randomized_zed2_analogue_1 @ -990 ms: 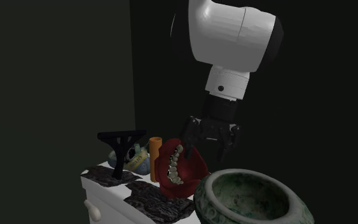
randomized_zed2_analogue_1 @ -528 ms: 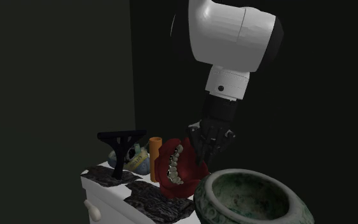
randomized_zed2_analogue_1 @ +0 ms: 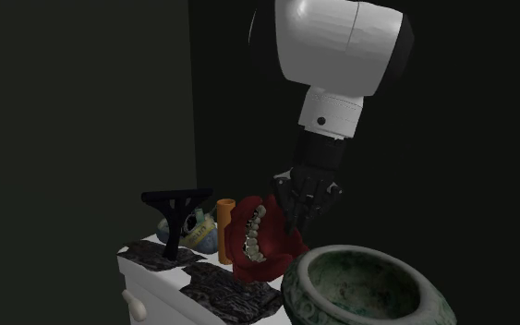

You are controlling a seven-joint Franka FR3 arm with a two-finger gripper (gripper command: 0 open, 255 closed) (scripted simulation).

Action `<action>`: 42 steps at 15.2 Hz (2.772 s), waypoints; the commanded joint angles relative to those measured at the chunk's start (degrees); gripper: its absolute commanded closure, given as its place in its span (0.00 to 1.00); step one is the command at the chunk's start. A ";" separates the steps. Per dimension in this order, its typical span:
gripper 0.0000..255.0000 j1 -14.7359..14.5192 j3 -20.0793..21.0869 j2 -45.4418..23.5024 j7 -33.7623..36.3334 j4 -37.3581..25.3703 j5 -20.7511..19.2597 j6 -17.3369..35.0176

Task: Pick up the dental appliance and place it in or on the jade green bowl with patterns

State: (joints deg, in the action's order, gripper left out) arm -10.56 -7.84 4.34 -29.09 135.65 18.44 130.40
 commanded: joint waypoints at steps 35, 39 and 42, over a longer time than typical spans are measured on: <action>1.00 3.10 -2.05 17.96 4.71 -7.73 -7.26 -25.33; 1.00 5.29 -4.08 24.90 2.36 -3.55 -9.57 -28.59; 1.00 7.12 -5.78 29.81 0.43 -1.17 -11.56 -31.50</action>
State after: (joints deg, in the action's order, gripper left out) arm -4.04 -13.10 32.40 -28.04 133.55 7.54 99.85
